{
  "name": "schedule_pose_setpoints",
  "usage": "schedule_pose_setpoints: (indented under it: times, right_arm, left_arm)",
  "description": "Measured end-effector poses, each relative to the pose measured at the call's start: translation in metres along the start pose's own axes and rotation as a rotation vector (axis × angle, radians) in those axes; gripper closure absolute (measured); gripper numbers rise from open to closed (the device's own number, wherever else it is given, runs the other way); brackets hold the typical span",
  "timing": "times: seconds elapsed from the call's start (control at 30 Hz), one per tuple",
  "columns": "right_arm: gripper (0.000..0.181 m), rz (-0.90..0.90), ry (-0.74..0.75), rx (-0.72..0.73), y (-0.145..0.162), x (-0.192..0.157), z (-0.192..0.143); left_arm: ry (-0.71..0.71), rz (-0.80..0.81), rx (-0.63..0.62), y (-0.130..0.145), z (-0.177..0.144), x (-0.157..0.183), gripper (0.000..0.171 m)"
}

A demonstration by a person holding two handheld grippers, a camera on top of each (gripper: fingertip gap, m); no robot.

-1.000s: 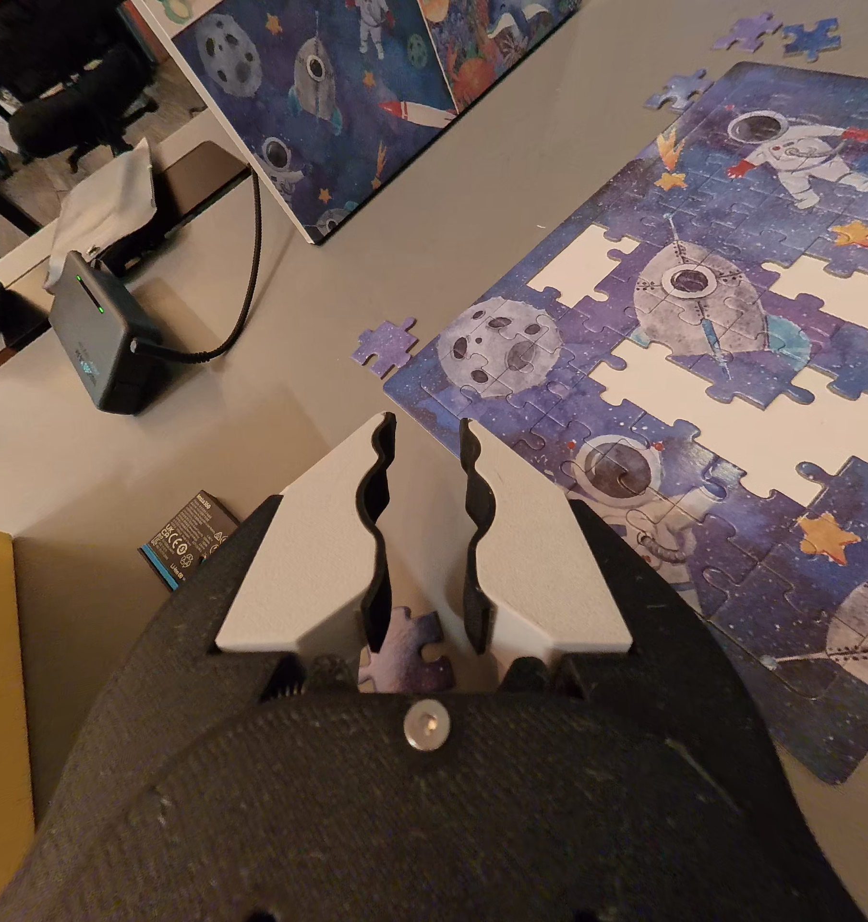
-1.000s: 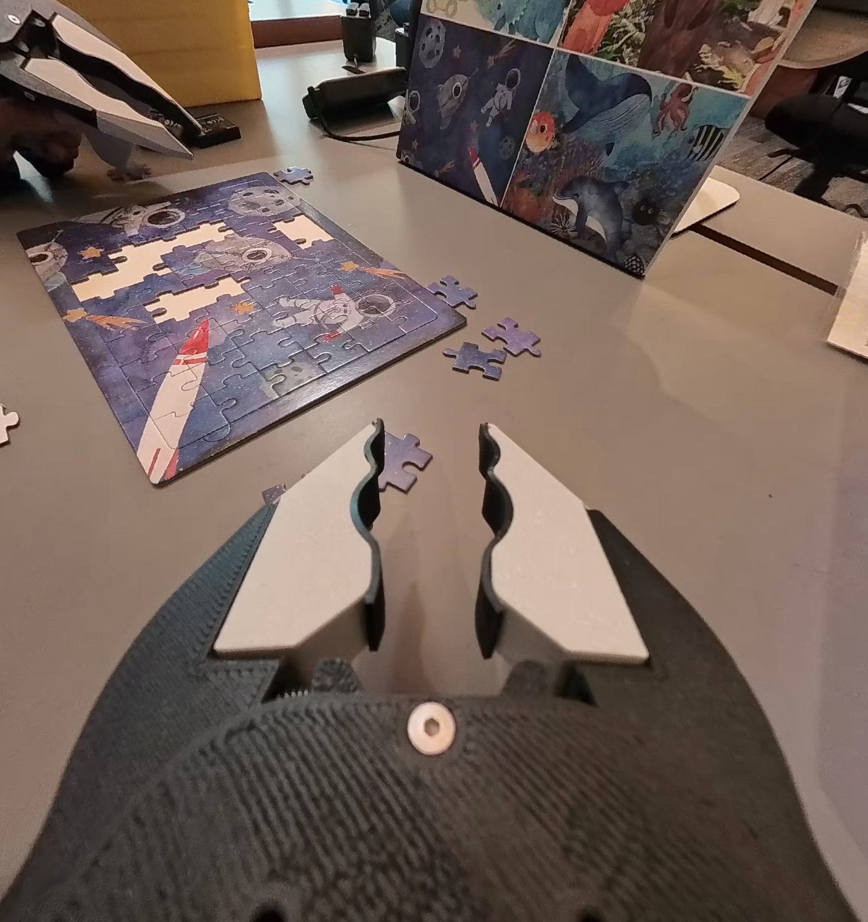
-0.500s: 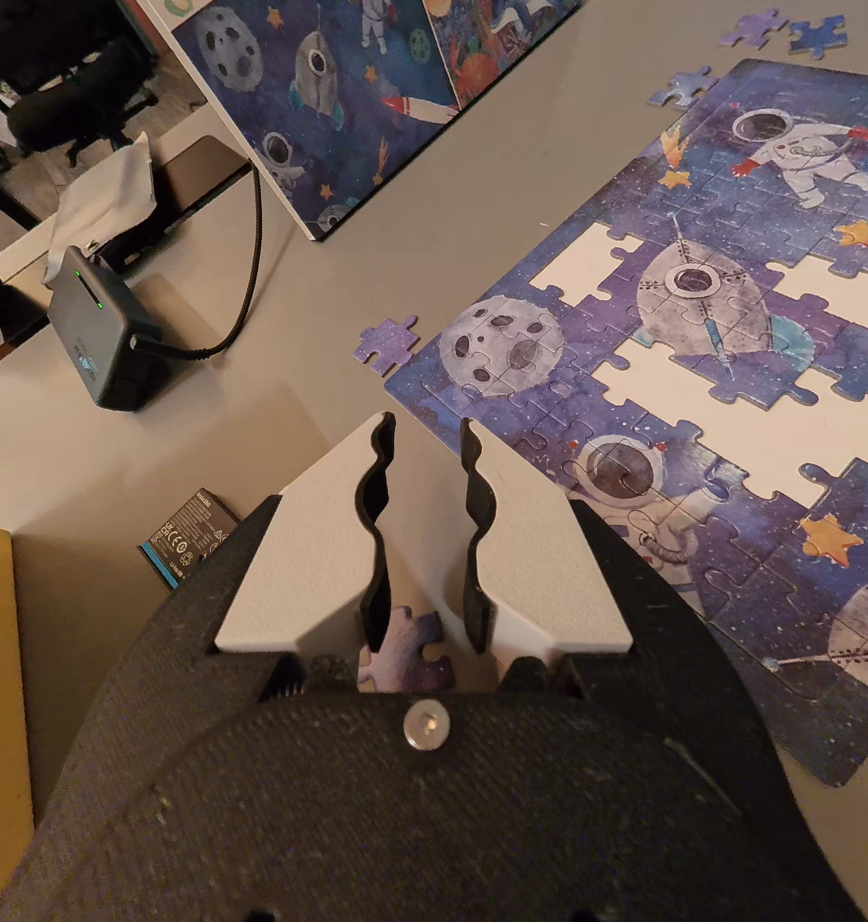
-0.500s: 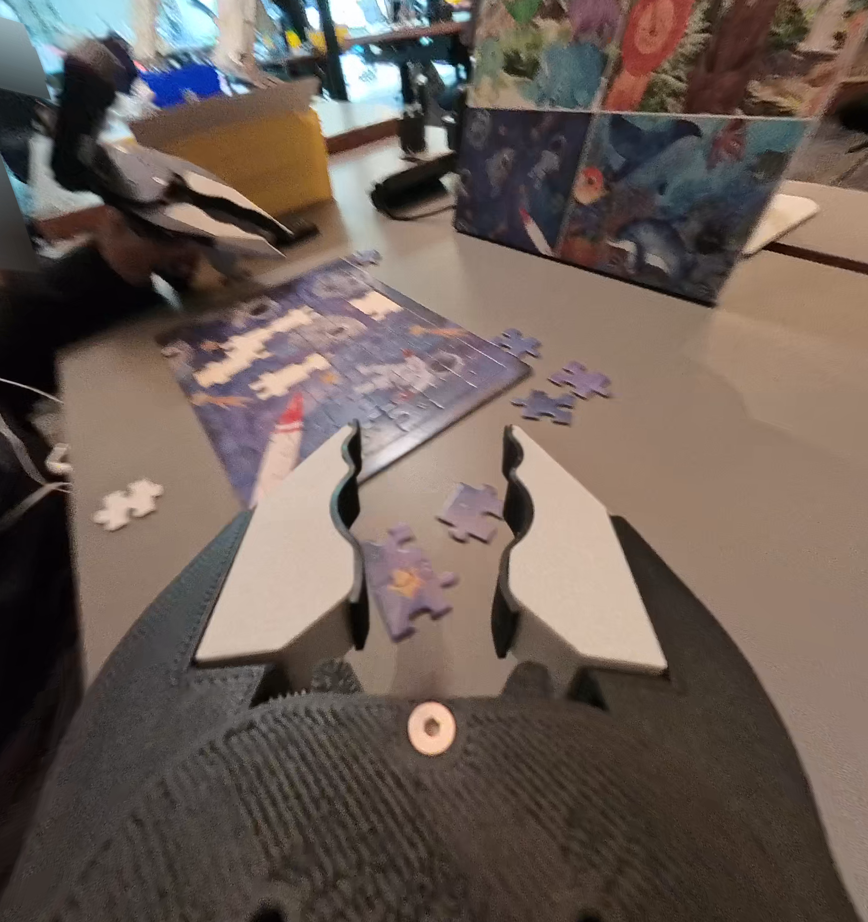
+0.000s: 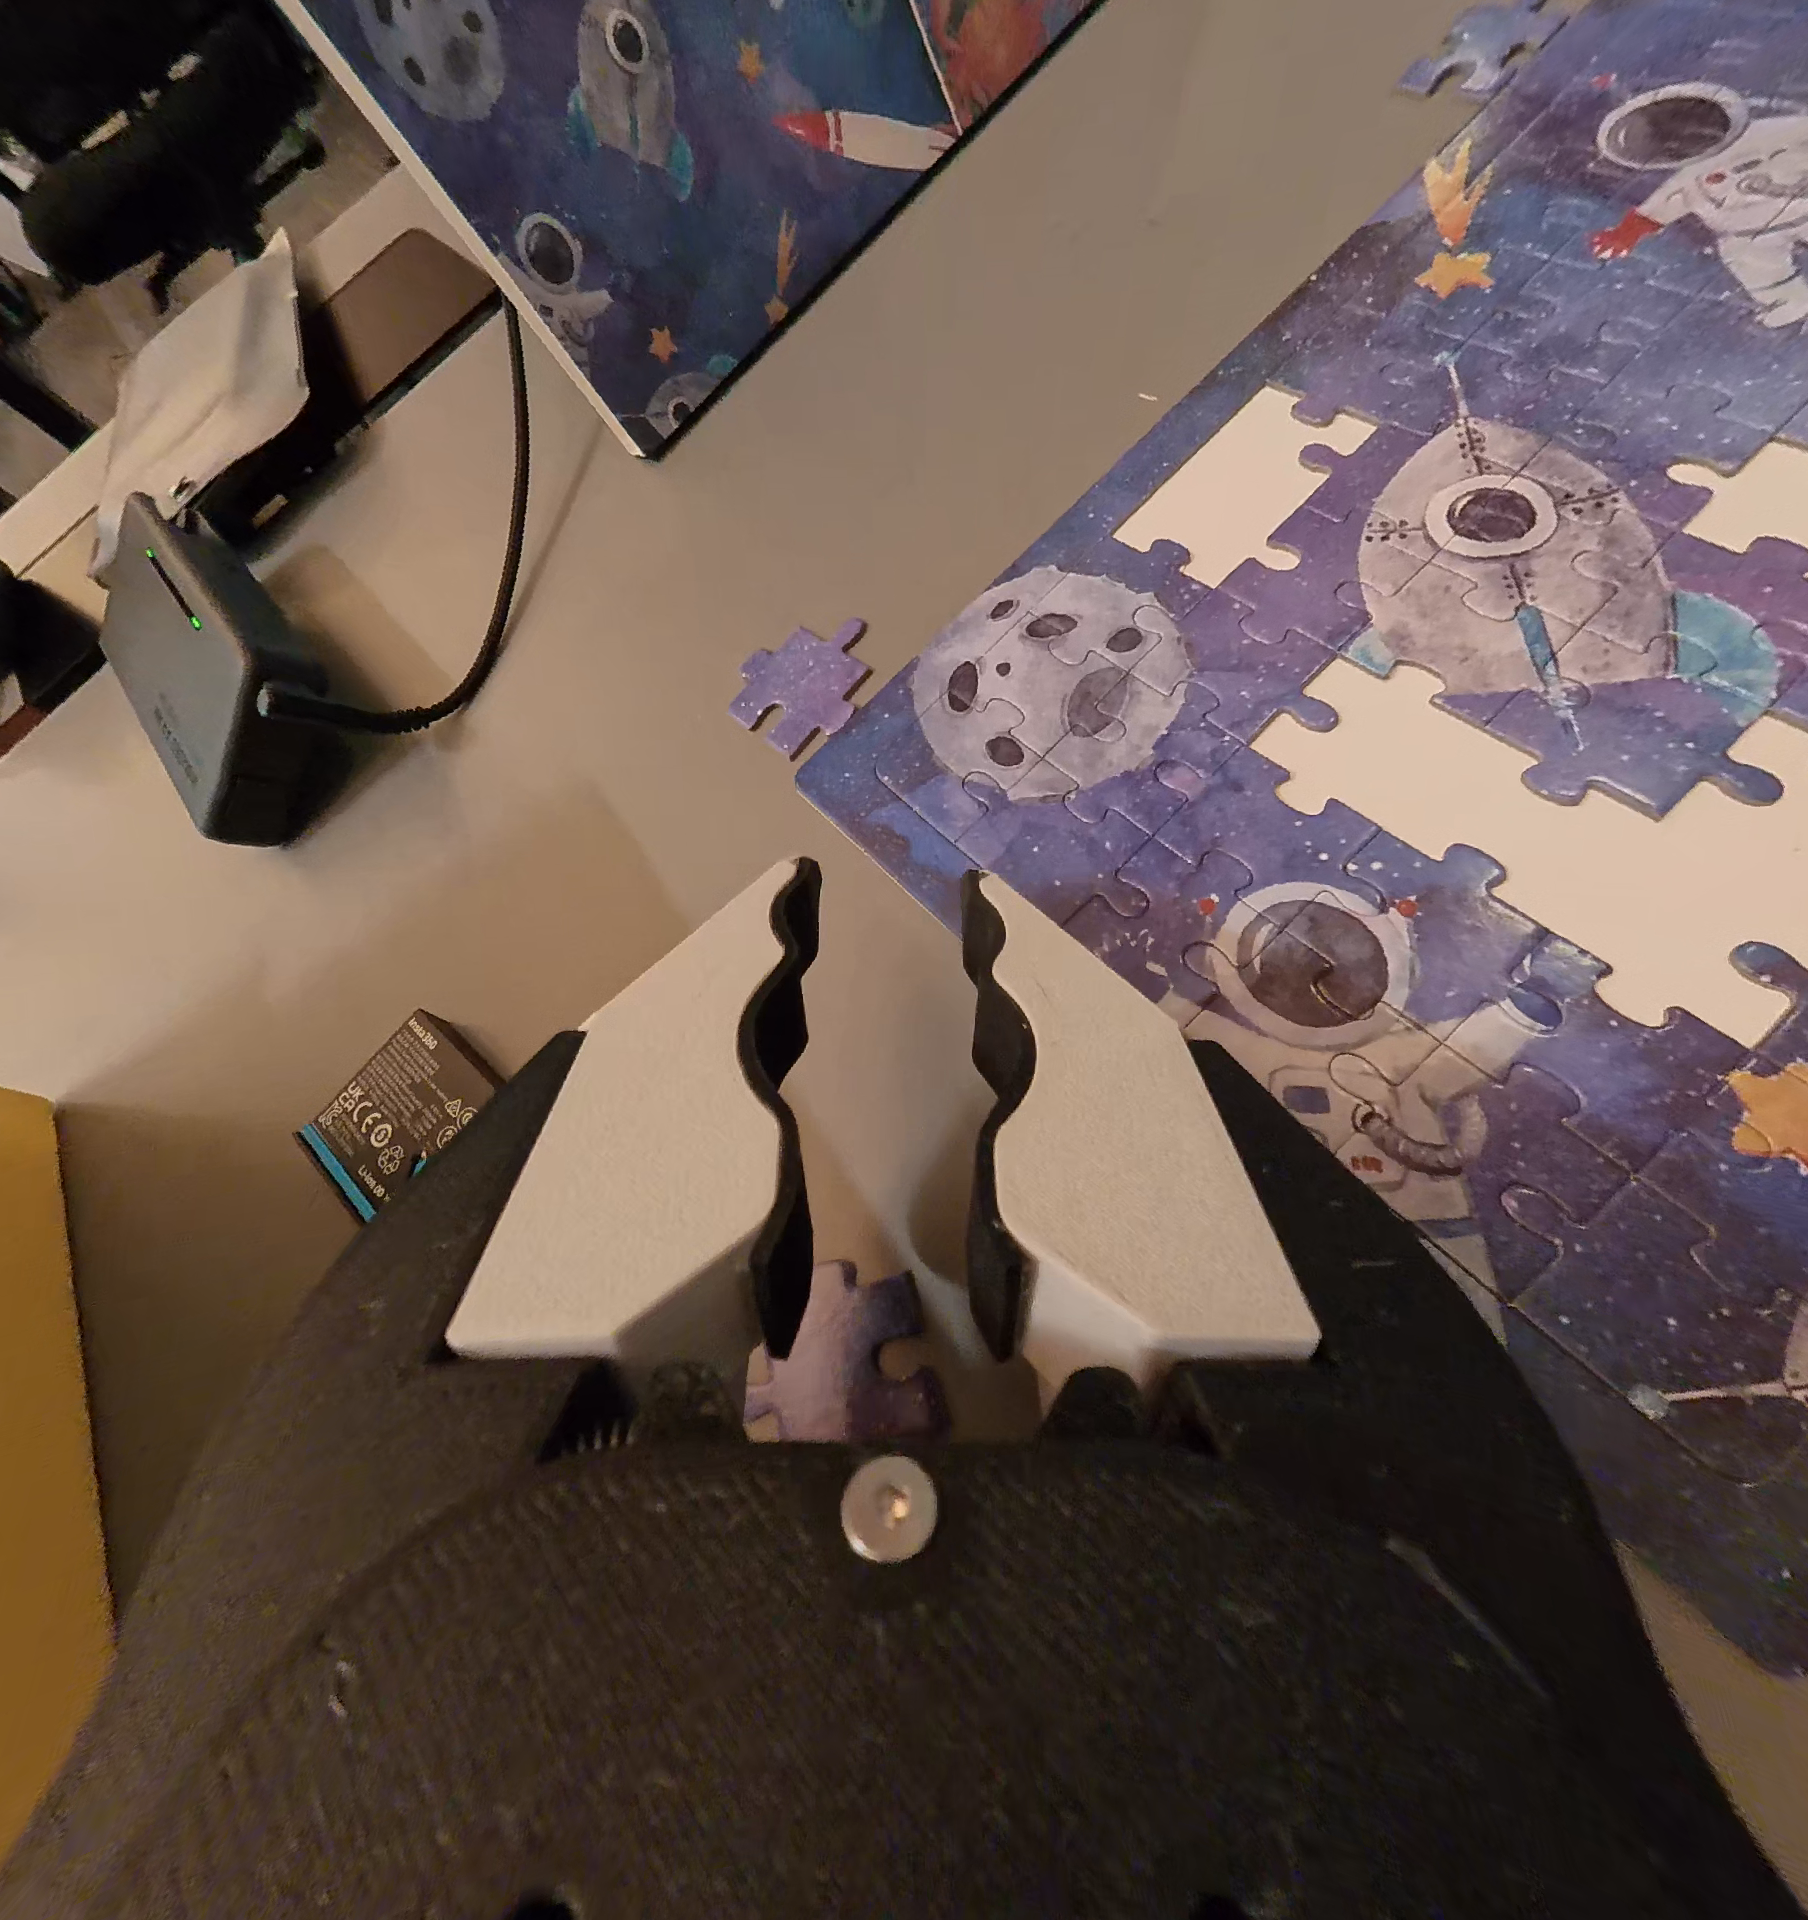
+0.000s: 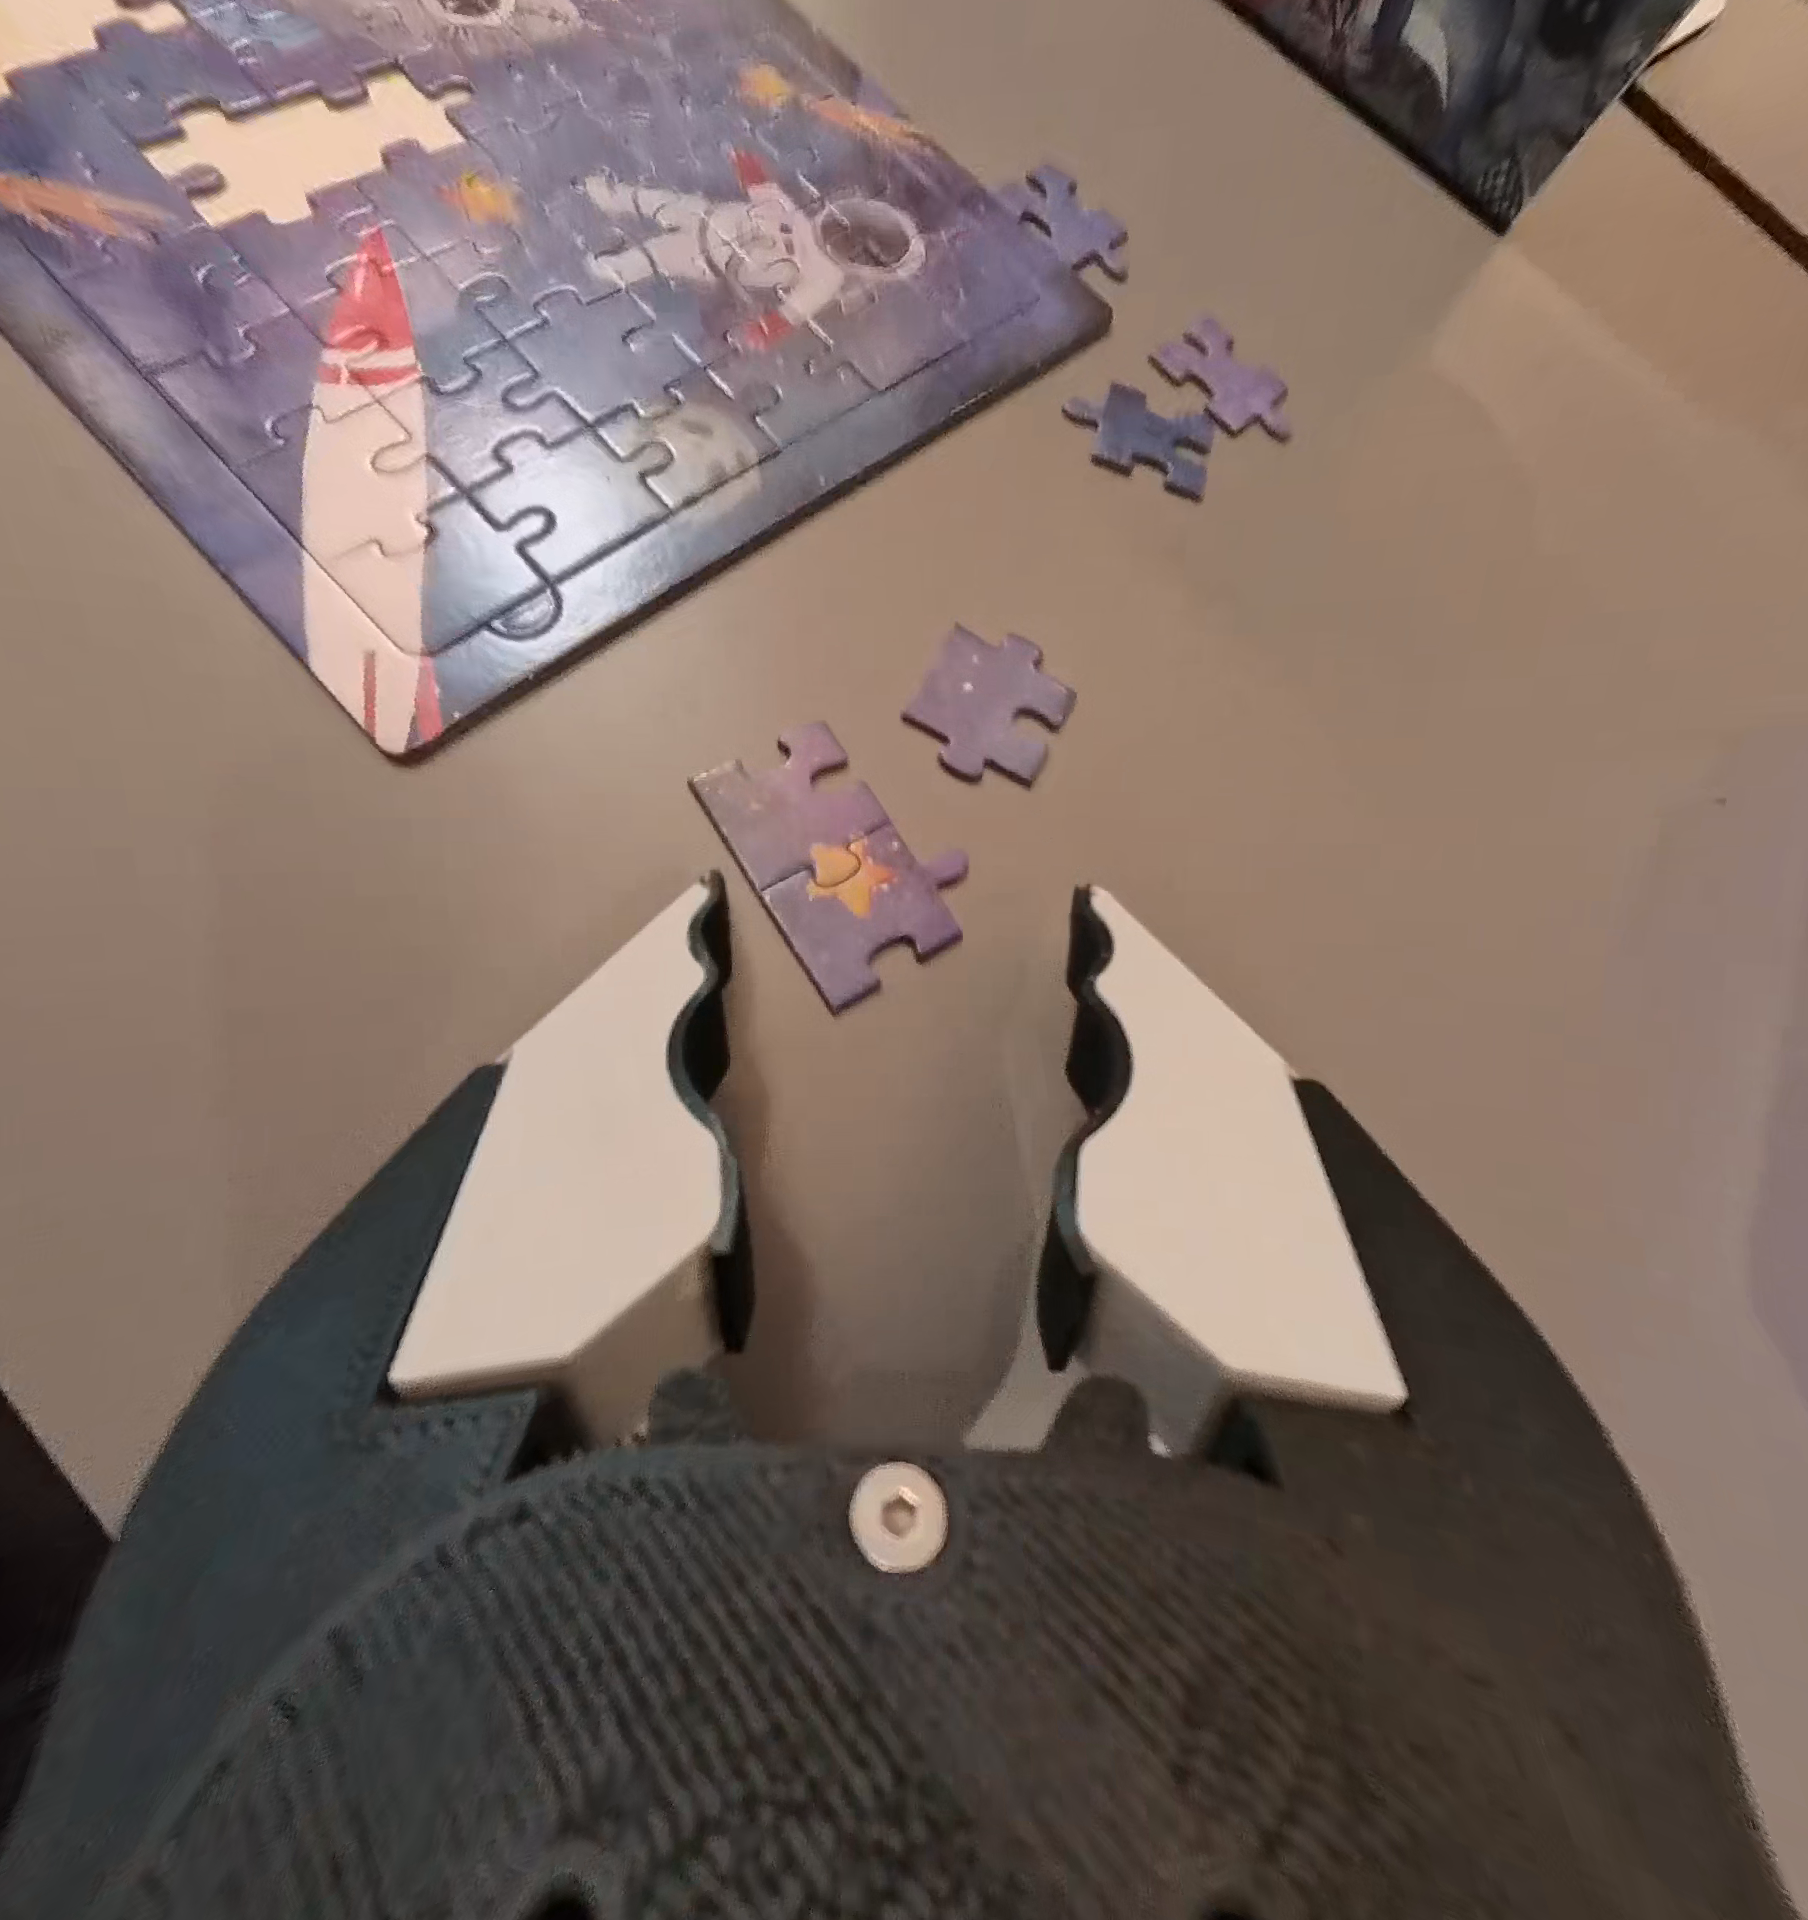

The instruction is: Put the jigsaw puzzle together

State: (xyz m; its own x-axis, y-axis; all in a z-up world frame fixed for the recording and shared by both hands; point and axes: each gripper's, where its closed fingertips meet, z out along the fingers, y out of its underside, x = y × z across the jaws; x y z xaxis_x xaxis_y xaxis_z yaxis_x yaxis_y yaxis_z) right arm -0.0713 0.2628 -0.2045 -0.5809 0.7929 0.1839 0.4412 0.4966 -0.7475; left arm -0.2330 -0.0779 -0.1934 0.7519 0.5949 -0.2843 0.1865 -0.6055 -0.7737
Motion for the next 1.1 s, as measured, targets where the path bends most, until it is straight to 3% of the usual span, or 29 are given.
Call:
schedule_pose_setpoints:
  times: [0.17,0.3,0.37,0.57,0.67,0.93,1.1]
  right_arm:
    - [0.119,0.011,0.082,0.009,0.007,0.019,-0.004]
    - [0.132,0.076,0.436,-0.065,0.019,0.074,-0.011]
    - [0.13,0.076,0.52,-0.085,0.019,0.081,-0.012]
    - [0.113,0.207,0.359,-0.012,0.0,0.055,-0.001]
    - [0.114,0.301,0.288,0.04,-0.01,0.046,0.004]
    - [0.114,0.311,0.326,-0.073,0.001,0.04,0.013]
    - [0.113,0.378,0.353,-0.176,0.025,0.052,-0.01]
  left_arm:
    - [-0.004,0.005,0.002,-0.003,-0.001,0.001,0.146]
    - [-0.006,0.012,0.001,-0.002,-0.001,0.002,0.146]
    - [-0.009,0.018,0.001,-0.002,-0.001,0.002,0.146]
    - [-0.01,0.019,0.008,-0.003,-0.001,0.003,0.146]
    - [-0.011,0.025,0.005,-0.003,-0.001,0.003,0.146]
    - [-0.012,0.029,-0.001,-0.002,0.0,0.003,0.146]
    - [-0.012,0.028,0.0,-0.002,-0.001,0.003,0.146]
